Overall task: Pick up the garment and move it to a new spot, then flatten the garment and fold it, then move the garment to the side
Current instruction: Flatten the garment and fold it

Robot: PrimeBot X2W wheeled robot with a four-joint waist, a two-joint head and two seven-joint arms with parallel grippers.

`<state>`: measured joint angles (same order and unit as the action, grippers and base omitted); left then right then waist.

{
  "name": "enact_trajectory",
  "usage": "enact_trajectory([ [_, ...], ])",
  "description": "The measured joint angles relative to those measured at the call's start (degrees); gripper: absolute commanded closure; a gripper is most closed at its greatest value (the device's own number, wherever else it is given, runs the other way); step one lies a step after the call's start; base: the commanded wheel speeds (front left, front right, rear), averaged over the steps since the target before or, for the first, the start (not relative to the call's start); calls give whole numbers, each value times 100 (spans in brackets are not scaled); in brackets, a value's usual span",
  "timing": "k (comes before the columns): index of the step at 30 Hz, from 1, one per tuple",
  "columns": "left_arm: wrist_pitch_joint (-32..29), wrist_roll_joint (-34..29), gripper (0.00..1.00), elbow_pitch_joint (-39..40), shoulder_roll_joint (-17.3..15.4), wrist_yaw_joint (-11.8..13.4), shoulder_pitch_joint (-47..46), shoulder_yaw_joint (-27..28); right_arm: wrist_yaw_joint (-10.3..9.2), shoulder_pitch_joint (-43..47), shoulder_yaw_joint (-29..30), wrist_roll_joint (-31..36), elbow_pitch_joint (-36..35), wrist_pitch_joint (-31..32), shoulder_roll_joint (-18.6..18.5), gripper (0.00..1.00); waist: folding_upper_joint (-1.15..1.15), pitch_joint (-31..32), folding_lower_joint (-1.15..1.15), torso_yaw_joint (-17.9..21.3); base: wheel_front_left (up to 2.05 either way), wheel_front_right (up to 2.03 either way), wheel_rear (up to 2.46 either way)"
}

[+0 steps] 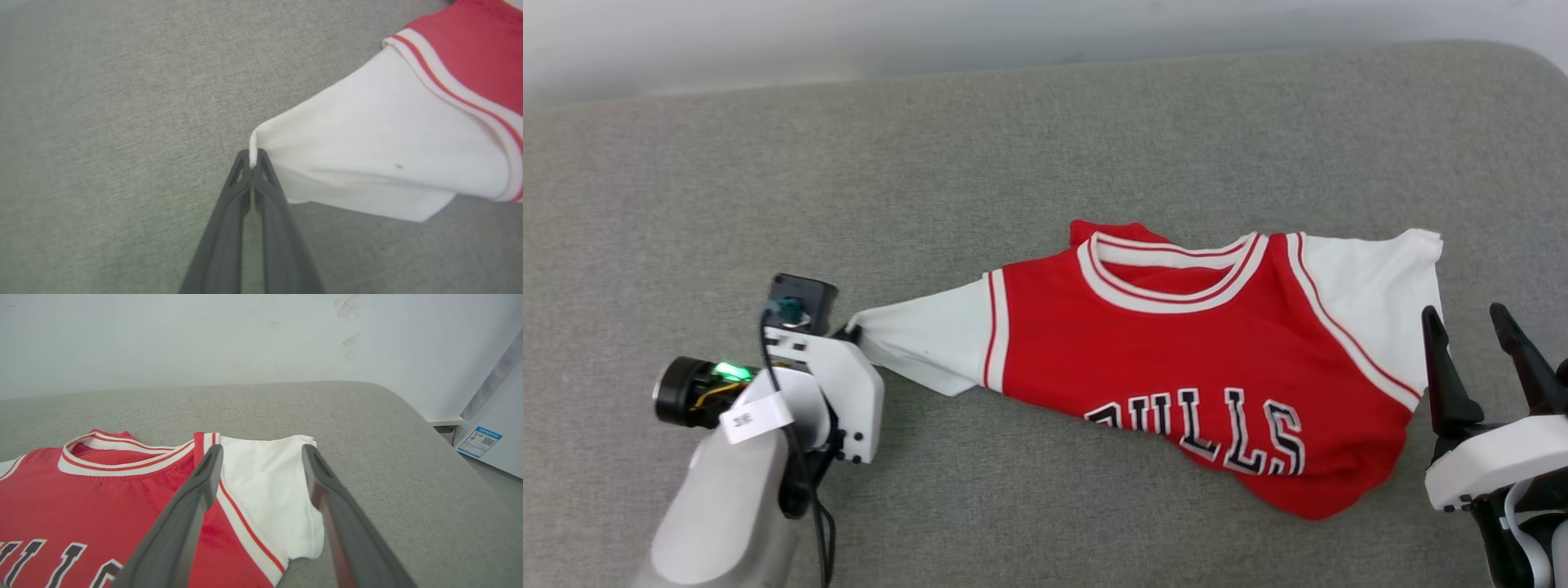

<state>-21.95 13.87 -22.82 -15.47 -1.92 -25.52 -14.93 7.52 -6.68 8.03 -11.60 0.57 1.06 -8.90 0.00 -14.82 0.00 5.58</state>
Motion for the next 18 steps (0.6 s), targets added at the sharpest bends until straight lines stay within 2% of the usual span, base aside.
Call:
enact_trajectory([
  [6,318,100,100,438,-259,269,255,392,0,86,24,7,132,170,49,0,0,233,0,-172,0,0,0],
  [11,345,235,100,590,-390,260,726,478,0,142,86,56,278,432,97,0,0,355,0,-302,0,0,0],
  [16,402,367,100,561,-334,229,1154,449,0,167,107,92,328,578,135,0,0,399,0,-403,0,0,0],
  [17,452,381,80,559,-321,249,1178,452,0,181,109,99,338,605,141,0,0,415,0,-422,0,0,0],
  [18,515,372,42,555,-320,258,1193,445,0,195,109,101,343,613,144,0,0,436,0,-442,0,0,0],
])
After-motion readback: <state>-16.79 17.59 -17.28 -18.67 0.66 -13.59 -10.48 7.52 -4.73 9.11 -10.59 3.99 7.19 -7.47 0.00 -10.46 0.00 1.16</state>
